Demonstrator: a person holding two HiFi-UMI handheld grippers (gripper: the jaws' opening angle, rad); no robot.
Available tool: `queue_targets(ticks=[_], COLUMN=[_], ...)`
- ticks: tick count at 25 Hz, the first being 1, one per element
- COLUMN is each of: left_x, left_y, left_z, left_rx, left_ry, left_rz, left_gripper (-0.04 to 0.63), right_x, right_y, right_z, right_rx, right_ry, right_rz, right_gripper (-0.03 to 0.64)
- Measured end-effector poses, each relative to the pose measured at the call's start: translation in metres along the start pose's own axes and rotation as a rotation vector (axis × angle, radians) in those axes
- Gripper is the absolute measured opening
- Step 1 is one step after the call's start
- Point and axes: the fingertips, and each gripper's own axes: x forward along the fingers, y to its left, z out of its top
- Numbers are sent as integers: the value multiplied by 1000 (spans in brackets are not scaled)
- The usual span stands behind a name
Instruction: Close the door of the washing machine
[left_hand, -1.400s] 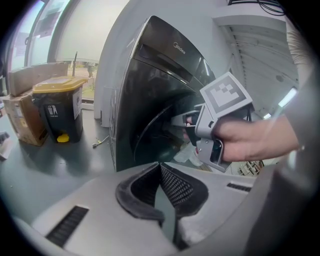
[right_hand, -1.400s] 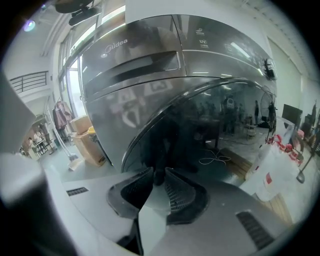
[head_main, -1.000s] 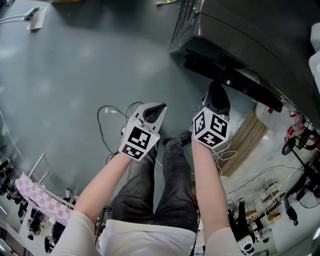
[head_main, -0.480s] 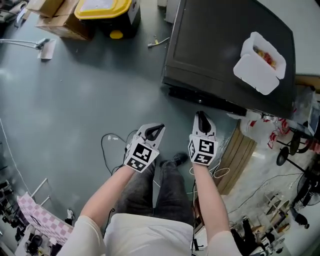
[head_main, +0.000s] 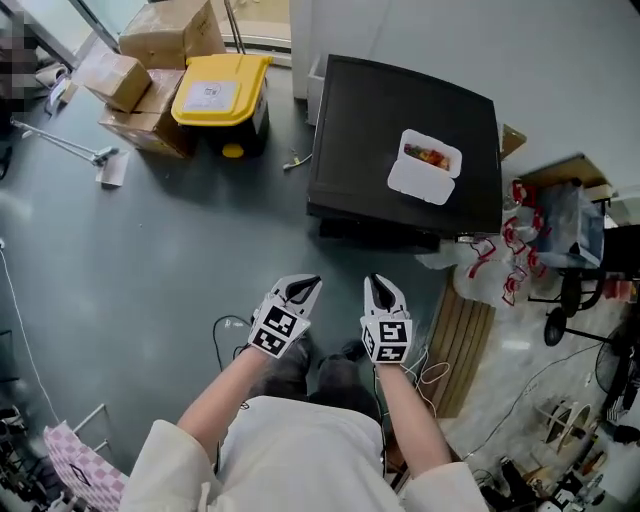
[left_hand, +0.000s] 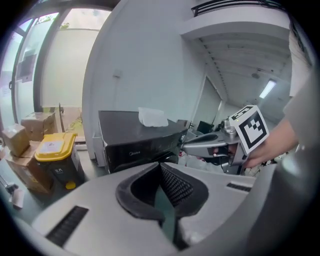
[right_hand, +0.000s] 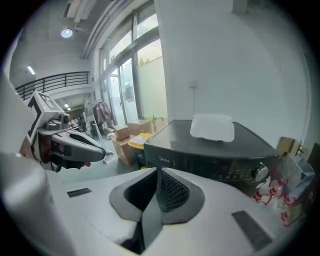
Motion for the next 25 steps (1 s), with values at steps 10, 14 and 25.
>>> queue_targets(ticks=[10,14,25], left_x=[-79,-98,-121], left_y=[-46,-51,-87], left_z=[97,119,147], left_rx=[68,47,62], left_ry=[-119,-139,-174], left_rz=[-51,-56,-56], left_gripper=[8,8,9], right_x=[-114,-145,-219], right_y=[19,21,-4], right_z=[87,103,136], right_rx=[-33,11,-23], right_ry=[-116,-144,-235], right_rz=[31,35,32], right_gripper=[37,37,37])
